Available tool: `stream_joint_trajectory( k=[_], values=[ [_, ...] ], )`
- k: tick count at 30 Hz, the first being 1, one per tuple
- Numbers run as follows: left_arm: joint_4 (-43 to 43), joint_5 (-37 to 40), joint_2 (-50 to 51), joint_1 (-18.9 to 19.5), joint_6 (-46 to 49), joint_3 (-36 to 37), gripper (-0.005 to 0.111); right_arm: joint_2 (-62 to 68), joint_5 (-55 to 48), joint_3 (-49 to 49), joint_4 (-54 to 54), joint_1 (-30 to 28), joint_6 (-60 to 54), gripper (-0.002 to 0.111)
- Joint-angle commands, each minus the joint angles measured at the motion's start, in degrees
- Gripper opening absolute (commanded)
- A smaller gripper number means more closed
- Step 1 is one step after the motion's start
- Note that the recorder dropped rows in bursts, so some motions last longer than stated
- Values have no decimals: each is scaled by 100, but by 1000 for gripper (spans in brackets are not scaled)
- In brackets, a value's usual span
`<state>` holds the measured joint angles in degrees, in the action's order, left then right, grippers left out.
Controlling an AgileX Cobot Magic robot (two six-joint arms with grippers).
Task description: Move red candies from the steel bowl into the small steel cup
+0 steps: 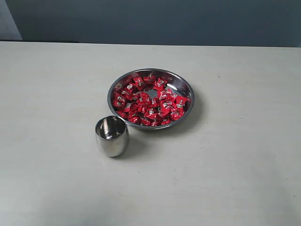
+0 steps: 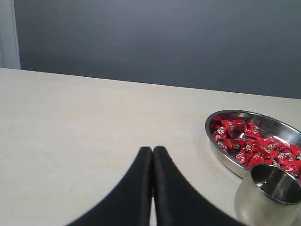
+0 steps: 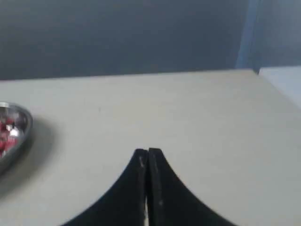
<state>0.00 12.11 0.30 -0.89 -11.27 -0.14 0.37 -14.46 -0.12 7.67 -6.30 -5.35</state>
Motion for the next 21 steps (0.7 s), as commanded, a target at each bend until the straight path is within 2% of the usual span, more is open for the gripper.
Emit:
stream_joint_trajectory(
  k=[1, 6, 8, 10, 12, 17, 21],
  values=[
    [0, -27, -30, -37, -19, 14, 0, -37, 1727, 12, 334, -36, 0, -1],
    [0, -39, -30, -37, -18, 14, 0, -37, 3297, 12, 381, -36, 3, -1],
    [0, -39, -30, -37, -18, 14, 0, -37, 3644, 12, 633, -36, 583, -1],
    [0, -39, -30, -37, -18, 14, 0, -37, 3522, 12, 744, -36, 1749, -1],
    [0, -39, -30, -37, -18, 14, 0, -37, 3182, 12, 744, -36, 2386, -1],
    [0, -39, -30, -37, -18, 14, 0, -37, 2243, 12, 744, -36, 2575, -1],
    [0, -39, -30, -37, -18, 14, 0, -37, 2186, 12, 605, -36, 2510, -1]
  ],
)
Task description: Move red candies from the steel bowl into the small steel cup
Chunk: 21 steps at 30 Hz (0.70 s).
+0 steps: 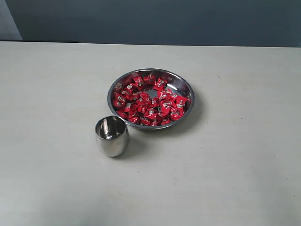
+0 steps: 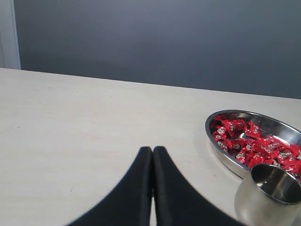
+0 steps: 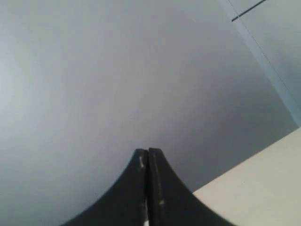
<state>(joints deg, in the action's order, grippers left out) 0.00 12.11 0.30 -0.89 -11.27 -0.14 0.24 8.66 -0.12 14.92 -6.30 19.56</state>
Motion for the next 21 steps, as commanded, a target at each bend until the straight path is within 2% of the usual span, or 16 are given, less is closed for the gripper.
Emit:
stream_joint_trajectory(
  k=[1, 4, 6, 7, 9, 12, 13, 17, 19, 20, 21],
  values=[
    [0, -39, -30, -37, -18, 14, 0, -24, -113, 12, -26, -36, 45, -1],
    [0, -39, -30, -37, -18, 14, 0, -24, 286, 12, 41, -36, 167, -1],
    [0, -39, -30, -37, -18, 14, 0, -24, 1263, 12, 31, -36, 212, -1],
    [0, -39, -30, -37, -18, 14, 0, -24, 1672, -84, -77, -36, 212, -1],
    [0, -39, -30, -37, -18, 14, 0, 91, 1752, -671, -551, -36, 140, -1],
    [0, -39, -30, -37, -18, 14, 0, 1036, 1118, -1872, -1664, -36, -16, -1],
    [0, -39, -30, -37, -18, 14, 0, 2047, 864, -2815, -2314, -36, -6, -1],
    [0, -39, -30, -37, -18, 14, 0, 4101, -173, -4843, -2884, -36, -6, -1],
    [0, -39, -30, -37, -18, 14, 0, 5271, -1436, -6253, -3107, 8, -6, -1],
    [0, -39, -30, -37, -18, 14, 0, 6197, -2635, -7188, -3135, 120, -220, -1],
    [0, -39, -30, -37, -18, 14, 0, 6715, -3326, -7761, -3135, 220, -530, -1]
  ],
)
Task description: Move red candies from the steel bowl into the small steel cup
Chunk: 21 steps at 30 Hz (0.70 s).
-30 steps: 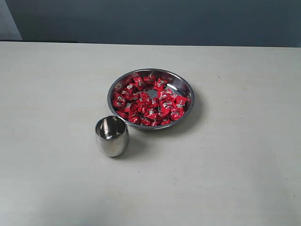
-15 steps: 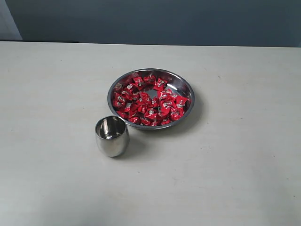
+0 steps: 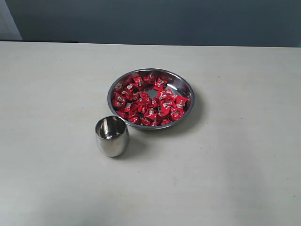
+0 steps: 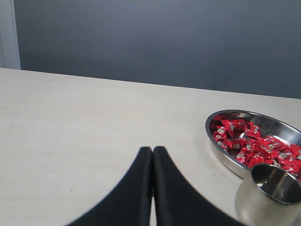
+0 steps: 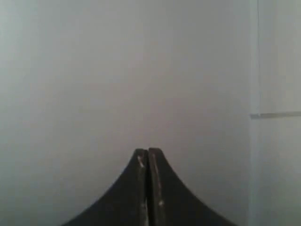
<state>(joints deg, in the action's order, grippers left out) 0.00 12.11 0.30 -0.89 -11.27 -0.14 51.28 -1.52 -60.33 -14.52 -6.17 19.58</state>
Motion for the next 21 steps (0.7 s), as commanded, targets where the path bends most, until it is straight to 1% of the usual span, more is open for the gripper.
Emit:
stream_joint_trajectory(
  k=[1, 2, 3, 5, 6, 8, 9, 10, 11, 12, 13, 14, 15, 16, 17, 18, 19, 21],
  values=[
    [0, -39, -30, -37, -18, 14, 0, 2093, -2926, -2244, -166, 281, -789, -1],
    [0, -39, -30, -37, -18, 14, 0, 2618, -3589, -2751, -166, 400, -964, -1],
    [0, -29, -30, -37, -18, 14, 0, 2967, -4017, -3064, -166, 463, -1034, -1],
    [0, -29, -30, -37, -18, 14, 0, 3993, -5322, -3801, -145, 578, -1124, -1],
    [0, -29, -30, -37, -18, 14, 0, 4455, -5854, -4020, -77, 626, -1155, -1],
    [0, -29, -30, -37, -18, 14, 0, 4985, -6485, -4138, 212, 626, -1365, -1],
    [0, -29, -30, -37, -18, 14, 0, 5411, -6845, -4139, 636, 626, -1609, -1],
    [0, -29, -30, -37, -18, 14, 0, 5640, -6845, -4139, 896, 626, -1731, -1],
    [0, -29, -30, -37, -18, 14, 0, 5992, -6845, -4120, 1512, 626, -1958, -1],
    [0, -29, -30, -37, -18, 14, 0, 6144, -6845, -4083, 1832, 626, -2079, -1],
    [0, -29, -30, -37, -18, 14, 0, 6267, -6845, -4064, 2381, 636, -2246, -1],
    [0, -29, -30, -37, -18, 14, 0, 6453, -6845, -4036, 3126, 721, -2873, -1],
    [0, -29, -30, -37, -18, 14, 0, 6529, -6845, -4036, 3390, 807, -3098, -1],
    [0, -29, -30, -37, -18, 14, 0, 6575, -6845, -4036, 3554, 913, -3381, -1],
    [0, -29, -30, -37, -18, 14, 0, 6612, -6845, -4048, 3602, 1185, -3618, -1],
    [0, -29, -30, -37, -18, 14, 0, 6626, -6845, -4048, 3538, 1340, -3695, -1],
    [0, -29, -30, -37, -18, 14, 0, 6626, -6616, -4048, 3528, 1633, -3949, -1],
    [0, -29, -30, -37, -18, 14, 0, 6626, -6294, -4048, 3515, 1963, -4262, -1]
  ],
)
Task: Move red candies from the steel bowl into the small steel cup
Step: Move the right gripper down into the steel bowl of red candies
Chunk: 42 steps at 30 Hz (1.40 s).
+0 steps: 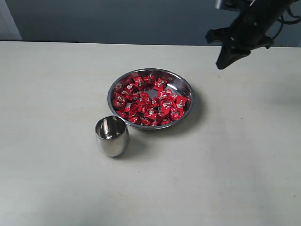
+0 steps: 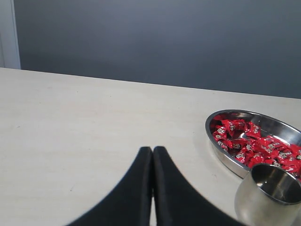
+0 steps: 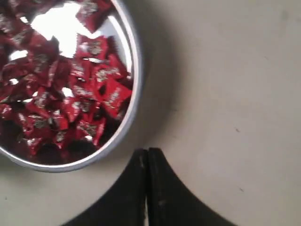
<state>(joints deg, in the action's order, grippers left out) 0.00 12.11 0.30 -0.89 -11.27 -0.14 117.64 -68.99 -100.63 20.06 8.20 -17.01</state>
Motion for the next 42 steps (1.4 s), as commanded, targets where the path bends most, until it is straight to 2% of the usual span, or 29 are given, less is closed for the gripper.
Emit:
stream_joint_trajectory(
  k=[1, 7, 10, 13, 15, 18, 22, 24, 27, 32, 42],
  values=[
    [0, -29, -30, -37, -18, 14, 0, -9, 599, -18, 57, 660, -739, -1],
    [0, -29, -30, -37, -18, 14, 0, -9, 962, -18, 21, 1465, -1850, 1],
    [0, -29, -30, -37, -18, 14, 0, -9, 1097, -18, -182, 1711, -1943, 17],
    [0, -29, -30, -37, -18, 14, 0, -9, 1449, -18, -302, 1858, -1931, 45],
    [0, -29, -30, -37, -18, 14, 0, -9, 1810, -18, -302, 1917, -1765, 54],
    [0, -29, -30, -37, -18, 14, 0, 20, 2277, -18, -257, 1922, -1238, 49],
    [0, -29, -30, -37, -18, 14, 0, 239, 2149, -18, -256, 1922, -1034, 24],
    [0, -29, -30, -37, -18, 14, 0, 417, 1897, -18, -312, 1922, -1034, 19],
    [0, -29, -30, -37, -18, 14, 0, 643, 1602, -18, -440, 1922, -1014, 25],
    [0, -29, -30, -37, -18, 14, 0, 897, 1046, -18, -322, 1922, -1013, 46],
    [0, -29, -30, -37, -18, 14, 0, 1016, 444, -18, -136, 1922, -999, 48]
  ],
)
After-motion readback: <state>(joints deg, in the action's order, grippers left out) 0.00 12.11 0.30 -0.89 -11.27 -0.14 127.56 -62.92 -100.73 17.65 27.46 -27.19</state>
